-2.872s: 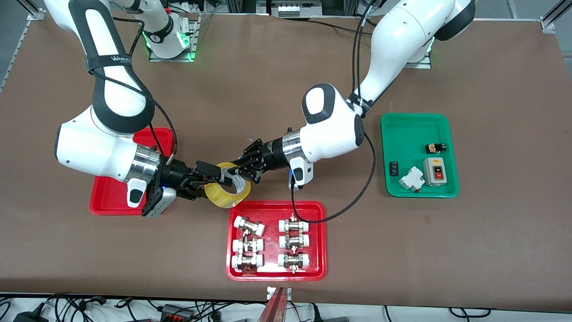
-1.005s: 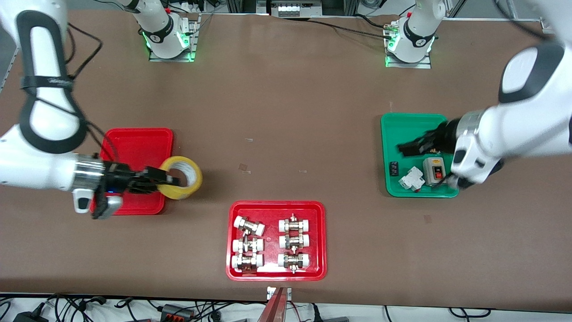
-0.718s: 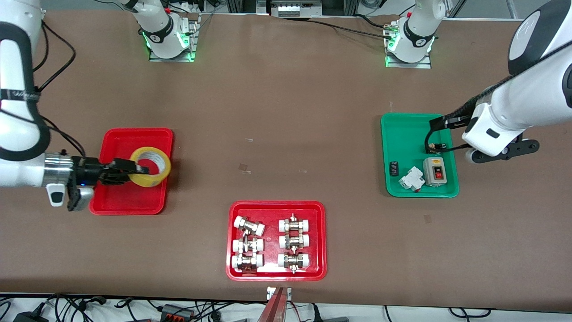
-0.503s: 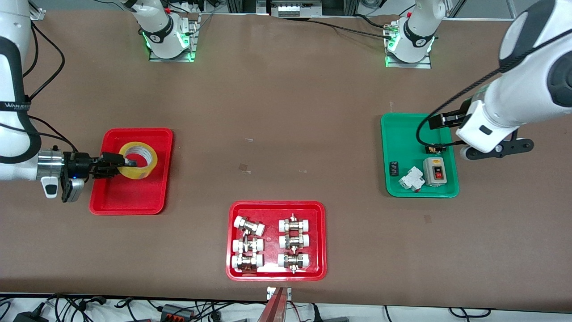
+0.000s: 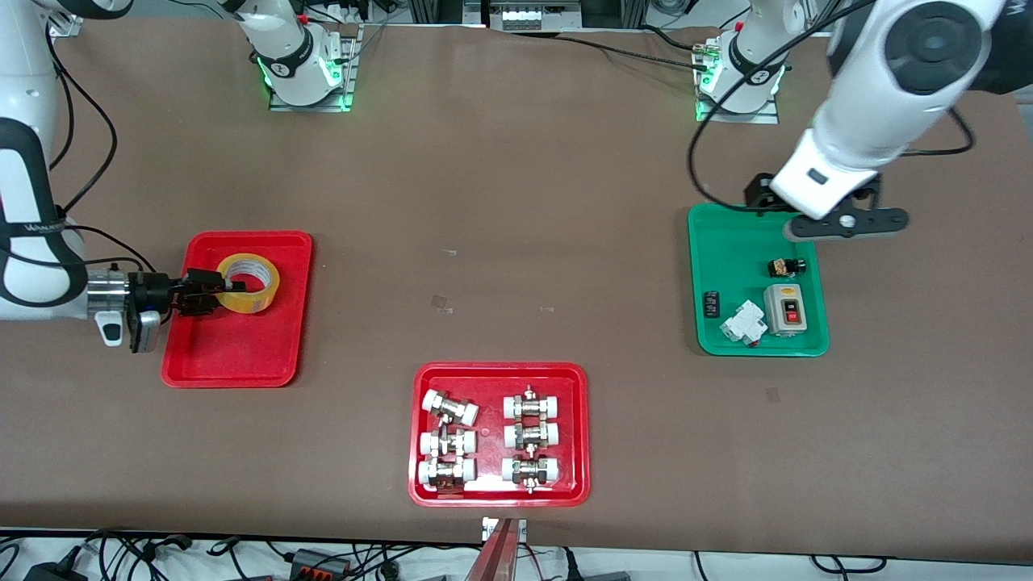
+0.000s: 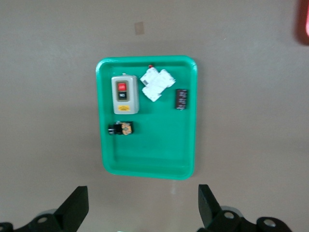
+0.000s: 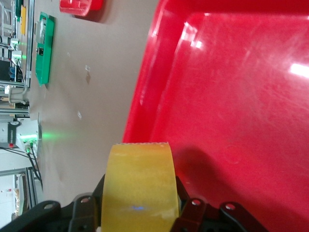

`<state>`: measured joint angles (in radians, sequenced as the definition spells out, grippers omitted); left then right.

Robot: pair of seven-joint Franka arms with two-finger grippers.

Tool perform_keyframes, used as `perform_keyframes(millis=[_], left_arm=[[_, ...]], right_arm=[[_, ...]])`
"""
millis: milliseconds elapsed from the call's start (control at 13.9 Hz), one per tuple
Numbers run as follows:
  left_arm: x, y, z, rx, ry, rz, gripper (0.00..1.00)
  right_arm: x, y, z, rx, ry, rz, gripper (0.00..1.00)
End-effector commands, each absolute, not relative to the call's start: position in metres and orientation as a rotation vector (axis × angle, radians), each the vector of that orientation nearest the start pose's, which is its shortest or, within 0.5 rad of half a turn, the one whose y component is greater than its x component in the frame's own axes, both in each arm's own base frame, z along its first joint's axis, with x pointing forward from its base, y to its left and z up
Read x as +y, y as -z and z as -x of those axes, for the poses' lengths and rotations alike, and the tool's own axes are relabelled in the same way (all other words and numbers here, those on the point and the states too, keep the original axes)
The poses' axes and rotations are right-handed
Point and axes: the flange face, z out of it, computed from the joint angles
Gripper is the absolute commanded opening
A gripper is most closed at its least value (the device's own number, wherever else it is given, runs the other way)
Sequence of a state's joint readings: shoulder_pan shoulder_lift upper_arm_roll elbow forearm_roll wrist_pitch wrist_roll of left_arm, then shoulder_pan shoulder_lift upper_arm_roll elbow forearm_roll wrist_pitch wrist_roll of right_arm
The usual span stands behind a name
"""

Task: Left arm passes tape to right arm into tray
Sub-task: 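Lower the tape into the empty red tray and open the right gripper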

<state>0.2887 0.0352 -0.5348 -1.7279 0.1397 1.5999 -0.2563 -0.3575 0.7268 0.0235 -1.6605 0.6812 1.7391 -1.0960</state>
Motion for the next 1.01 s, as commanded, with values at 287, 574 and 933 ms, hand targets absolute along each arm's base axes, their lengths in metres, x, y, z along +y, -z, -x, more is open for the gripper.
perform_keyframes(millis=[287,574,933], left_arm=[[-0.087,-0.561,-0.562,0.055,-0.11,3.028,1.0],[-0.121,-0.584,-0.551,0.134,-0.178,3.047,1.0],[-0.189,-0.594,-0.556,0.098,-0.131,3.164,1.0]], right_arm=[[-0.139,-0.163,-0.611,-0.675,0.027,2.27,1.0],[-0.125,-0.189,-0.625,-0.861,-0.003,2.37,1.0],[-0.095,-0.271,-0.647,-1.108,-0.047,2.573,1.0]])
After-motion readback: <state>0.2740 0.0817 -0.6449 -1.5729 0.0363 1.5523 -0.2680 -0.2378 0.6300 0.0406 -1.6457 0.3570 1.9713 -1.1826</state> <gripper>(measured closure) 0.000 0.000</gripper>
